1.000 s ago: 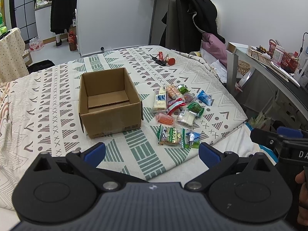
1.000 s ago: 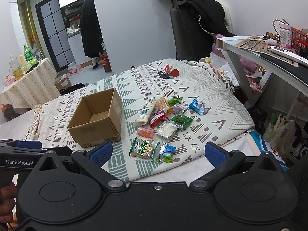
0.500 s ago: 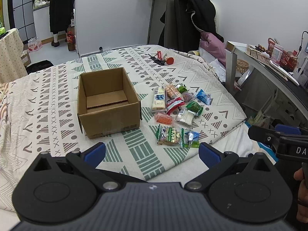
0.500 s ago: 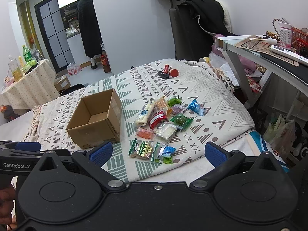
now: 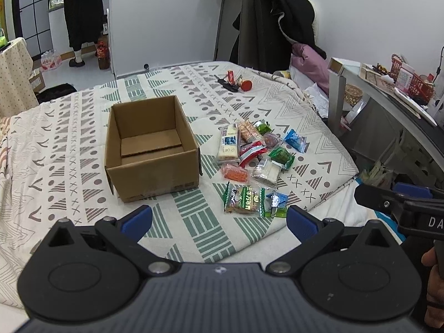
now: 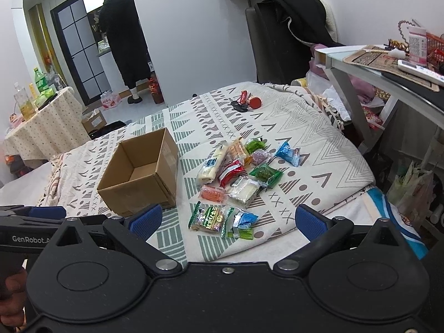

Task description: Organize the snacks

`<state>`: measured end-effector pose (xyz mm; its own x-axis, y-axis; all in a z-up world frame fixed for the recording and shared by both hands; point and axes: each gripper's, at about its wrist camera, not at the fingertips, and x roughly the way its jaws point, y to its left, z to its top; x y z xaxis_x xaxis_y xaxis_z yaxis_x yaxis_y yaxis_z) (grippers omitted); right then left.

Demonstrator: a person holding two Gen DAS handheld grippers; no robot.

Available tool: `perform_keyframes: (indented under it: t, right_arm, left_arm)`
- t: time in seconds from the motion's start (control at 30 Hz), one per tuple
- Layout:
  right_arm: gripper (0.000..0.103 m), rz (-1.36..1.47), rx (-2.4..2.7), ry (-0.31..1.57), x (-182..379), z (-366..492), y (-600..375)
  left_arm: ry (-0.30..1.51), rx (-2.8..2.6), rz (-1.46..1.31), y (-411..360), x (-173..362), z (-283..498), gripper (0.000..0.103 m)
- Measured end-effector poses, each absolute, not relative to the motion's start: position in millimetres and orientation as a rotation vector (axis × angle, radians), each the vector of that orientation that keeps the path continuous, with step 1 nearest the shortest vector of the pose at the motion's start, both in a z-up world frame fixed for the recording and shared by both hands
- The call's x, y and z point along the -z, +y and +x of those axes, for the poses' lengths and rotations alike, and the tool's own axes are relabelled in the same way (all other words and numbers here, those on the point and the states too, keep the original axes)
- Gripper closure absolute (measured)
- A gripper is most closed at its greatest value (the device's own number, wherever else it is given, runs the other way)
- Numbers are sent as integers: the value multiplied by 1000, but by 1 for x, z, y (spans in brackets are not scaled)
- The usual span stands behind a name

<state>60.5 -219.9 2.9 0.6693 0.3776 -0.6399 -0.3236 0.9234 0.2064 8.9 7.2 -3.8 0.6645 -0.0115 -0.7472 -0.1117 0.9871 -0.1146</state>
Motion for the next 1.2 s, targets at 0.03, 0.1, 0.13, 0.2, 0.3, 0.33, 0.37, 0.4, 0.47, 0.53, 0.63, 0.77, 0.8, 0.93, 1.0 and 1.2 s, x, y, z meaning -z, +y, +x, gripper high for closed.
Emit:
perform_keyframes:
  t: [0.03, 0.1, 0.13, 0.2, 0.3, 0.33, 0.37, 0.4, 0.47, 0.53, 0.63, 0.77, 0.8, 0.93, 1.0, 1.2]
  right_arm:
    - [0, 76, -396, 744, -1, 63, -220]
    - [0, 75, -399, 761, 3, 68, -220]
    - [0, 77, -402, 771, 6, 70, -220]
    - [0, 84, -406, 793, 11, 77, -221]
    - [0, 92, -413, 824, 19, 86, -223]
    - [0, 91, -416, 832, 22, 89, -223]
    - [0, 89, -417, 840, 24, 92, -222]
    - [0, 88, -419, 849, 26, 95, -222]
    - [0, 88, -422, 865, 30, 102, -222]
    - [0, 91, -424, 880, 33, 108, -221]
    - [0, 96, -426, 895, 37, 118, -221]
    - [0, 105, -426, 915, 45, 131, -219]
    - [0, 108, -427, 920, 48, 133, -219]
    - [0, 117, -420, 948, 59, 146, -217]
    - [1, 125, -422, 964, 64, 151, -217]
    - [6, 141, -416, 1004, 79, 169, -217]
  left_arm:
    - [851, -53, -157, 6, 6, 12, 1]
    - [867, -44, -158, 3, 11, 18, 1]
    - [876, -40, -158, 2, 13, 21, 1]
    - [894, -35, -158, -1, 19, 27, 1]
    - [915, -34, -166, -1, 26, 37, 1]
    - [922, -33, -171, -1, 29, 40, 1]
    - [931, -31, -176, -1, 31, 44, 1]
    - [938, -28, -181, -2, 33, 46, 1]
    - [953, -24, -185, -1, 36, 53, 1]
    - [968, -21, -189, -2, 40, 59, 1]
    - [987, -25, -203, 1, 46, 69, 2]
    - [1007, -30, -219, 5, 54, 81, 3]
    - [1012, -31, -221, 5, 57, 84, 3]
    - [1038, -36, -257, 11, 67, 95, 4]
    - [1049, -39, -271, 12, 72, 100, 4]
    - [1082, -38, -280, 12, 89, 117, 11]
